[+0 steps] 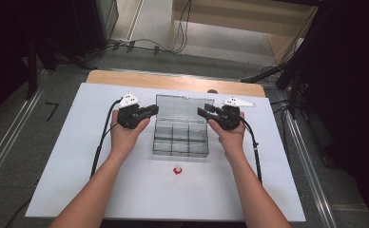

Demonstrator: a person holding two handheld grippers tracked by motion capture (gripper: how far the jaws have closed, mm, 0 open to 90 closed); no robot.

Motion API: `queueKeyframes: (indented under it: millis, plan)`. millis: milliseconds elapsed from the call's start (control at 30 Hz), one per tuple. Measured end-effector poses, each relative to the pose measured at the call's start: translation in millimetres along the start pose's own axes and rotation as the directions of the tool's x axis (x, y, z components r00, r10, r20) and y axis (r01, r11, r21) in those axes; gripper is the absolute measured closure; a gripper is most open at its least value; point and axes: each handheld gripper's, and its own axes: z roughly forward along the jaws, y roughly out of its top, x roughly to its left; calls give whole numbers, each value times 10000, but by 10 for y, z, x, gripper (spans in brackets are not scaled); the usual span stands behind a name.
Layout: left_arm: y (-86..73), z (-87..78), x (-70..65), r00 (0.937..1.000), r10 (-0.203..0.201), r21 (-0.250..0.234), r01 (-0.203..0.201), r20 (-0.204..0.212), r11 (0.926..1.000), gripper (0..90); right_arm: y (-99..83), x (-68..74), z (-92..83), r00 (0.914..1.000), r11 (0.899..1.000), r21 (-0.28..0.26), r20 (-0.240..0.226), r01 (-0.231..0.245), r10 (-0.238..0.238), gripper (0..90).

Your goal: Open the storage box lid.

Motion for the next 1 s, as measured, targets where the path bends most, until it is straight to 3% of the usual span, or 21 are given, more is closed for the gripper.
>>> queueKeyframes:
  millis: [267,633,1000]
  plan:
    - [-49,77,13,9995,-223,129,220,235,9997,679,-78,-18,53,10000,9998,206,-39,-62,63,506]
    - [-87,145,26,9965,-703,140,697,458,9975,620,-186,-45,113,9989,9983,337,-20,-467,468,487]
    - [-128,195,56,9952,-846,272,833,497,9962,575,-258,-90,219,9963,9941,675,140,-853,846,485]
